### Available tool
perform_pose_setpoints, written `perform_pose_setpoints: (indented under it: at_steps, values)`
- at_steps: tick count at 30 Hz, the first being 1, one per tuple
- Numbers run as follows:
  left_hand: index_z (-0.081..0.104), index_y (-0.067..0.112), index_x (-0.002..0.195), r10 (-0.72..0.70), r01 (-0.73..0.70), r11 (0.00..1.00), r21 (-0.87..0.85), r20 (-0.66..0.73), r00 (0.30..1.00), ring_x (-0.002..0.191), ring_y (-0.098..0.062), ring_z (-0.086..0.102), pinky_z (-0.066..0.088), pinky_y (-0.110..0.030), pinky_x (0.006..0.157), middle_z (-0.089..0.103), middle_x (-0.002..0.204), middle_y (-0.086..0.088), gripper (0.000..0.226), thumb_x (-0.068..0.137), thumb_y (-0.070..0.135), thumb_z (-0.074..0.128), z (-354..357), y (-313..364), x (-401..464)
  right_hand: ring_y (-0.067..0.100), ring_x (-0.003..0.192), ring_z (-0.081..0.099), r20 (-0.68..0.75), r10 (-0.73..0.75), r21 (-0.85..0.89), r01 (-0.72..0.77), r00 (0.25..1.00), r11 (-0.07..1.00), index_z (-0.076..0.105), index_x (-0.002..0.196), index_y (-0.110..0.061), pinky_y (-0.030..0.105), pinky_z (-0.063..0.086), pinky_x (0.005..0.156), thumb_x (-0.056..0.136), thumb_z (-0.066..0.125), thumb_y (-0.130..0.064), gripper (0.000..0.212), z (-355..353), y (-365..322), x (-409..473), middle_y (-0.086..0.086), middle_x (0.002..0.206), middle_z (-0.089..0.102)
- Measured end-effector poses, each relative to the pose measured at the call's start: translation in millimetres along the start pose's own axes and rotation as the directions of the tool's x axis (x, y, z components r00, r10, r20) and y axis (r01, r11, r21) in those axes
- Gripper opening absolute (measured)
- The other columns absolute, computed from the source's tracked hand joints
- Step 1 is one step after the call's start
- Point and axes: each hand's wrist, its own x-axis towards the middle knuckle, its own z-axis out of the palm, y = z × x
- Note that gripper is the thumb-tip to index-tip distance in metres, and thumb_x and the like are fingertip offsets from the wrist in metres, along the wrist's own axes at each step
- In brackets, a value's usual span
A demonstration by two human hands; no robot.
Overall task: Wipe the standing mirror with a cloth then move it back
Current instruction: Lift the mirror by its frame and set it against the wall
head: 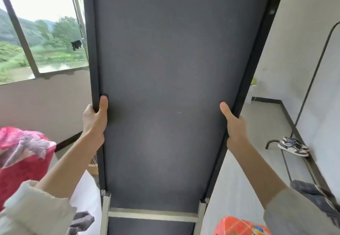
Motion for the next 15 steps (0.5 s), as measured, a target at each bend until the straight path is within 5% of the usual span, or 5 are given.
perform_pose_setpoints:
  at_steps: [2, 5, 7, 12, 15]
  values:
    - [0.05, 0.022, 0.074, 0.003, -0.003, 1.0, -0.001, -0.017, 1.0, 0.073, -0.018, 0.046, 0.042, -0.032, 0.065, 0.049, 0.076, 0.003, 0.04, 0.082, 0.061, 0.052, 18, -2, 27, 0.016, 0.102, 0.061, 0.033, 0.026, -0.016, -0.025, 0.999, 1.0, 0.061, 0.115, -0.025, 0.033, 0.051, 0.088, 0.066, 0.076, -0.053, 0.058, 18, -3, 36, -0.007, 0.111, 0.065]
    - [0.047, 0.02, 0.073, 0.003, -0.004, 1.0, -0.006, -0.037, 0.999, 0.065, -0.016, 0.04, 0.036, -0.029, 0.056, 0.044, 0.071, 0.002, 0.045, 0.079, 0.064, 0.051, 52, -5, 78, 0.004, 0.083, 0.063, 0.125, 0.063, 0.048, -0.07, 0.99, 0.996, 0.064, 0.107, -0.023, 0.013, 0.049, 0.051, 0.072, 0.076, -0.042, 0.041, 50, -14, 93, -0.013, 0.097, 0.067]
    - [0.048, 0.02, 0.076, 0.002, -0.003, 0.999, -0.038, -0.025, 1.0, 0.069, -0.018, 0.041, 0.037, -0.03, 0.06, 0.046, 0.076, 0.001, 0.045, 0.078, 0.065, 0.052, 74, -9, 108, 0.0, 0.077, 0.06, 0.144, 0.062, 0.051, -0.07, 0.988, 0.996, 0.063, 0.098, -0.026, 0.009, 0.044, 0.042, 0.073, 0.076, -0.039, 0.032, 66, -18, 127, -0.016, 0.091, 0.065]
    - [0.048, 0.021, 0.076, -0.016, 0.019, 0.993, -0.114, 0.029, 0.999, 0.08, -0.019, 0.045, 0.04, -0.033, 0.069, 0.048, 0.081, 0.001, 0.04, 0.081, 0.061, 0.053, 149, -22, 195, 0.004, 0.092, 0.059, 0.097, -0.044, 0.046, 0.04, 0.994, 0.998, 0.06, 0.107, -0.03, 0.017, 0.045, 0.063, 0.072, 0.078, -0.037, 0.04, 107, -24, 218, -0.013, 0.107, 0.064]
    - [0.051, 0.02, 0.077, -0.026, 0.039, 0.988, -0.149, 0.088, 0.996, 0.08, -0.018, 0.048, 0.043, -0.031, 0.071, 0.052, 0.084, 0.001, 0.04, 0.082, 0.06, 0.053, 206, -33, 245, 0.004, 0.09, 0.06, 0.035, -0.096, 0.05, 0.095, 0.995, 0.994, 0.063, 0.102, -0.029, 0.014, 0.047, 0.06, 0.072, 0.078, -0.034, 0.034, 125, -27, 271, -0.014, 0.102, 0.065]
